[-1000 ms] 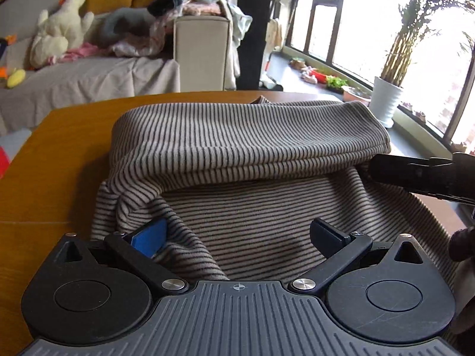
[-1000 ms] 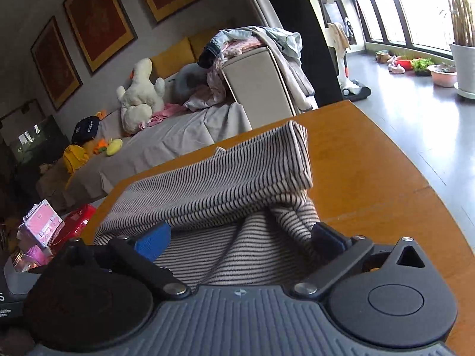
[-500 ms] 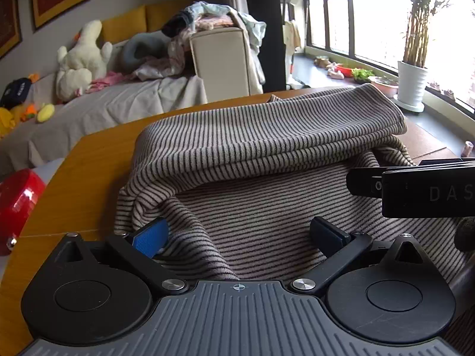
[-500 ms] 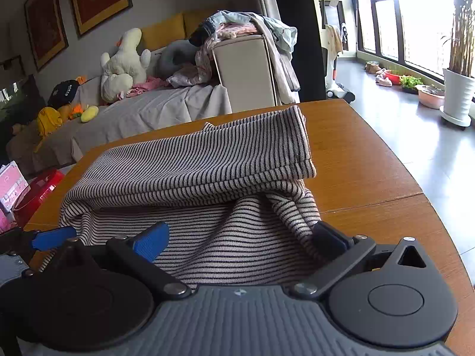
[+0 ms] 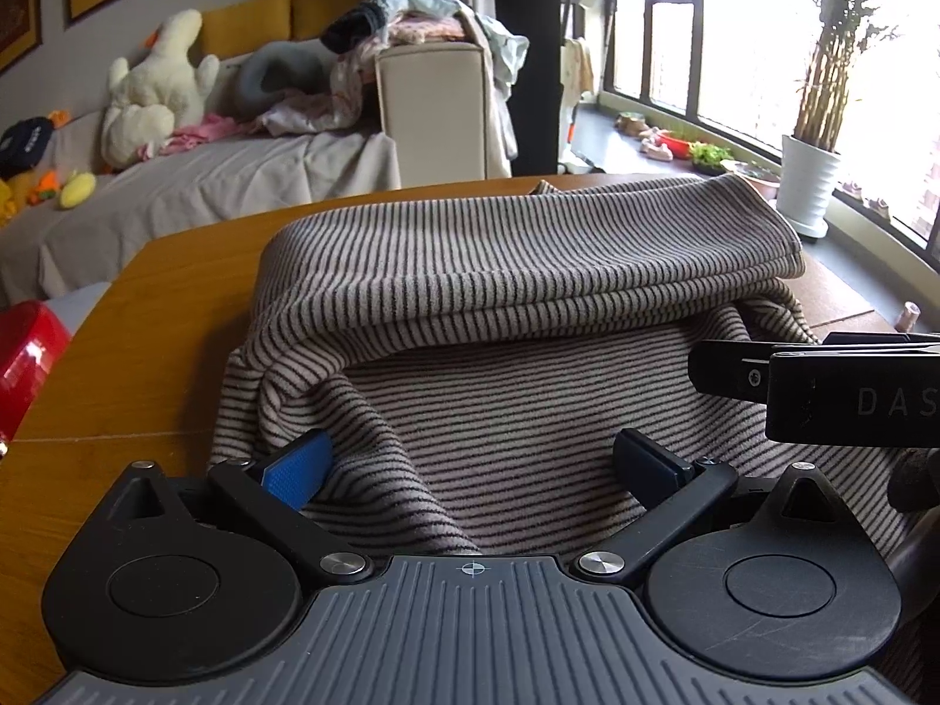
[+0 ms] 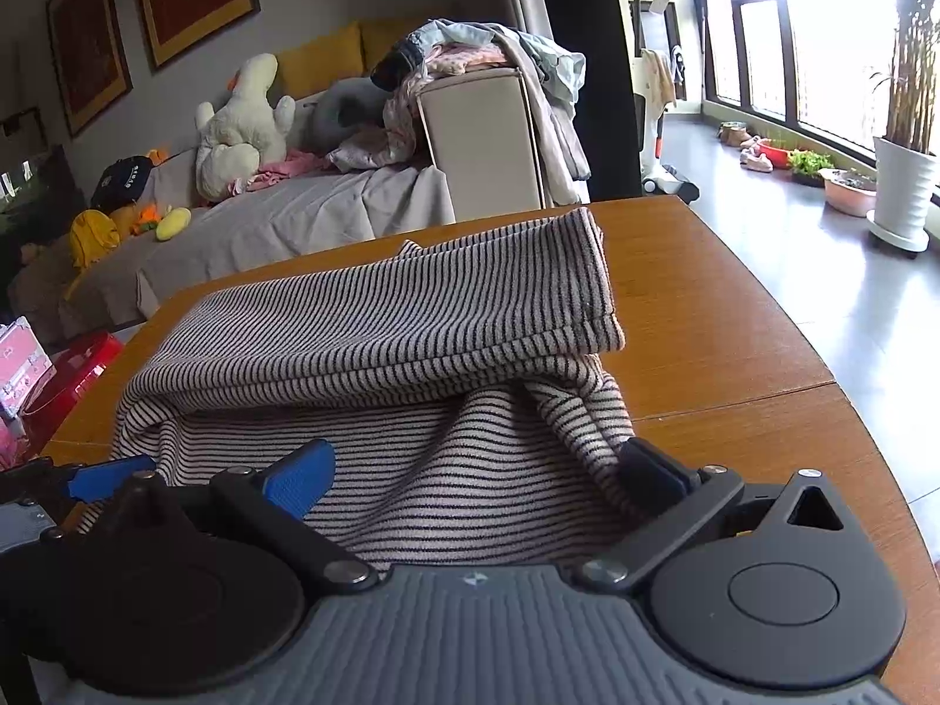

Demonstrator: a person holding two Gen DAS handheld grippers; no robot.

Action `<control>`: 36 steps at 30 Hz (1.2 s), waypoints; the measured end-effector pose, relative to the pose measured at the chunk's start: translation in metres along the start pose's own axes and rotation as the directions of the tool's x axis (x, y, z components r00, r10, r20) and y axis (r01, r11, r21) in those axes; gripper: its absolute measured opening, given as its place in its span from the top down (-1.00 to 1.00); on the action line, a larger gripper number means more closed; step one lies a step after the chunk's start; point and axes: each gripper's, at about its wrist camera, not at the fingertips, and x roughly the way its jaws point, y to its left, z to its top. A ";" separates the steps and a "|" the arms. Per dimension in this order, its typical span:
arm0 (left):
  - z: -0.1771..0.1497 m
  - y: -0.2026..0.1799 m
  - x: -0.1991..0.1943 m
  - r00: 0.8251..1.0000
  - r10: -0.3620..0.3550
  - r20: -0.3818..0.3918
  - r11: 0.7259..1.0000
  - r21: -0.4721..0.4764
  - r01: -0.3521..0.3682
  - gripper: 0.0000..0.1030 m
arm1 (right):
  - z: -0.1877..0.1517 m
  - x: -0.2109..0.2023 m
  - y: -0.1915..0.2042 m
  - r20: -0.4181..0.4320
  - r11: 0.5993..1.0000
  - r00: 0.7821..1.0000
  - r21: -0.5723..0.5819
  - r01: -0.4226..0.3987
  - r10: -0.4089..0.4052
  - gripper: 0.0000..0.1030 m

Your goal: Fold clothes

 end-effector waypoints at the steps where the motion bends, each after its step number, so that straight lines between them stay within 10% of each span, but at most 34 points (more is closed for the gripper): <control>1: 0.000 0.000 0.000 1.000 0.001 0.000 1.000 0.001 -0.001 -1.00 | 0.000 0.000 0.000 0.000 1.000 1.000 0.003 -0.003 0.003 -1.00; 22: 0.013 0.023 0.008 0.985 -0.158 -0.077 0.987 0.022 0.160 -1.00 | 0.008 -0.002 -0.008 -0.047 0.993 0.992 -0.009 -0.116 0.115 -0.97; 27: 0.008 0.031 0.003 0.983 -0.174 -0.066 0.984 0.031 0.176 -1.00 | 0.043 -0.017 -0.001 -0.008 0.989 0.998 -0.129 -0.067 0.066 0.16; 30: 0.012 0.033 -0.011 0.984 -0.168 -0.060 0.984 0.049 0.171 -1.00 | 0.079 -0.019 0.004 0.046 0.984 0.998 -0.172 -0.042 0.051 0.29; 36: 0.064 0.058 -0.043 0.943 -0.275 0.190 0.961 0.033 0.274 -1.00 | 0.109 0.029 0.018 0.011 0.984 0.997 -0.162 -0.071 0.073 0.30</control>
